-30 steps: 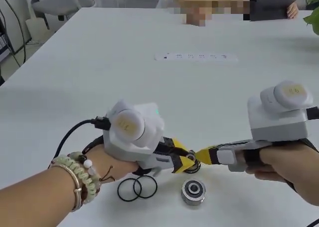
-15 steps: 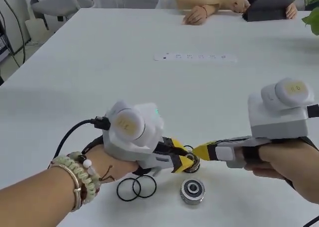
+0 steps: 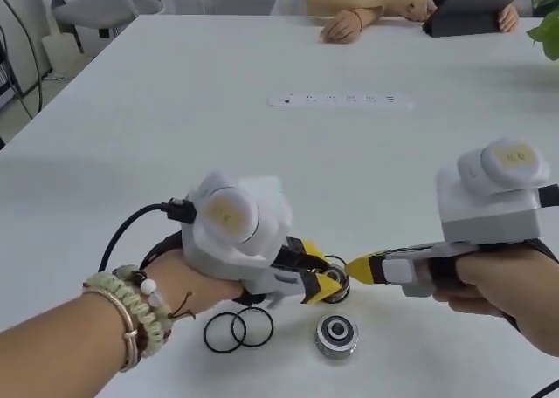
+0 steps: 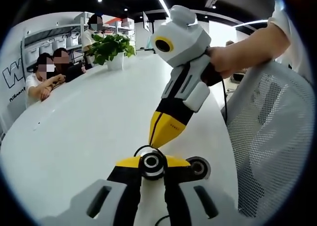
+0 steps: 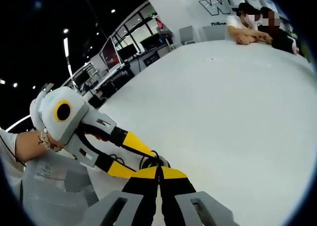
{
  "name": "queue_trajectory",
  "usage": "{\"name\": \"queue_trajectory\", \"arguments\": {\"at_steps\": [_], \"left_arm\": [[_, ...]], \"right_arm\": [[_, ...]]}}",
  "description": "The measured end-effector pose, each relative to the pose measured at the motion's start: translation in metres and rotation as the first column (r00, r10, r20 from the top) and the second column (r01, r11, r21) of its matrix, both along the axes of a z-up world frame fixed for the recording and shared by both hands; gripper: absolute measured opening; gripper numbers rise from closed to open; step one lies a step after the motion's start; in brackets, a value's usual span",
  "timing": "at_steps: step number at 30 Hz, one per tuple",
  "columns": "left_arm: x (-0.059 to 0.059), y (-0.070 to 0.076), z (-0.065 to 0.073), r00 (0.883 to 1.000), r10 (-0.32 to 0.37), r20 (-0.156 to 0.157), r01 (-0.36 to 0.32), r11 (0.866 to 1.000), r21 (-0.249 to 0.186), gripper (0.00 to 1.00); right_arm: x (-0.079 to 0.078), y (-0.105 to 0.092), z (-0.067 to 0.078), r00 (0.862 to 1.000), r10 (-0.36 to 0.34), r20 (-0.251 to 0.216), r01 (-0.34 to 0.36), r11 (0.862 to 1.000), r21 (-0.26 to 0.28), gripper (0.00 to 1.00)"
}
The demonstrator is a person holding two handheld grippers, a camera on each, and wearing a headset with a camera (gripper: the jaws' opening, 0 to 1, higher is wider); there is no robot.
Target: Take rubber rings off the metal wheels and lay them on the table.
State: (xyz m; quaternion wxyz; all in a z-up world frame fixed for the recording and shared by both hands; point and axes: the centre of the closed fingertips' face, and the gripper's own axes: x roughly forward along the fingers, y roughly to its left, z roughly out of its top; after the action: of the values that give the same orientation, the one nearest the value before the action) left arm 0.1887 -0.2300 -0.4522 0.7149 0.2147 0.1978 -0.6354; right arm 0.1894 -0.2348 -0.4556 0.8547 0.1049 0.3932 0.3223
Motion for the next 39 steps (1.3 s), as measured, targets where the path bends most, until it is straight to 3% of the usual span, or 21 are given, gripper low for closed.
{"name": "queue_trajectory", "arguments": {"at_steps": [12,16,18,19,20,24,29,32,39], "left_arm": [[-0.003,-0.005,0.032,1.000,-0.026,-0.015,0.025,0.997,-0.074,0.21],[-0.005,-0.003,0.034,0.998,-0.053,0.020,0.054,0.997,-0.051,0.24],[-0.009,-0.002,0.035,0.998,-0.063,0.002,0.063,0.997,-0.049,0.29],[-0.013,-0.003,0.036,0.997,-0.067,-0.032,0.065,0.996,-0.053,0.33],[-0.015,-0.003,0.038,0.997,-0.066,-0.047,0.063,0.996,-0.060,0.37],[-0.019,-0.005,0.050,0.996,-0.091,-0.026,0.089,0.993,-0.074,0.40],[-0.021,-0.004,0.065,0.993,-0.097,-0.062,0.090,0.990,-0.107,0.50],[-0.021,0.002,0.070,0.994,-0.099,-0.046,0.095,0.991,-0.093,0.53],[-0.018,0.017,0.094,0.996,-0.083,-0.014,0.081,0.990,-0.115,0.62]], "right_arm": [[0.003,-0.006,0.004,1.000,-0.022,-0.002,0.022,0.999,0.024,0.00],[0.004,-0.008,0.006,0.999,-0.033,-0.004,0.033,0.999,0.036,0.00],[0.004,-0.009,0.007,0.999,-0.038,-0.005,0.038,0.998,0.039,0.00],[0.004,-0.010,0.007,0.999,-0.040,-0.005,0.040,0.998,0.041,0.00],[0.004,-0.010,0.008,0.999,-0.043,-0.005,0.043,0.998,0.043,0.00],[0.004,-0.013,0.009,0.999,-0.051,-0.003,0.052,0.998,0.044,0.00],[0.005,-0.018,0.011,0.998,-0.066,-0.003,0.066,0.997,0.050,0.00],[0.006,-0.021,0.013,0.997,-0.077,0.002,0.076,0.996,0.052,0.00],[0.008,-0.028,0.014,0.996,-0.083,0.022,0.082,0.996,0.022,0.00]]}}
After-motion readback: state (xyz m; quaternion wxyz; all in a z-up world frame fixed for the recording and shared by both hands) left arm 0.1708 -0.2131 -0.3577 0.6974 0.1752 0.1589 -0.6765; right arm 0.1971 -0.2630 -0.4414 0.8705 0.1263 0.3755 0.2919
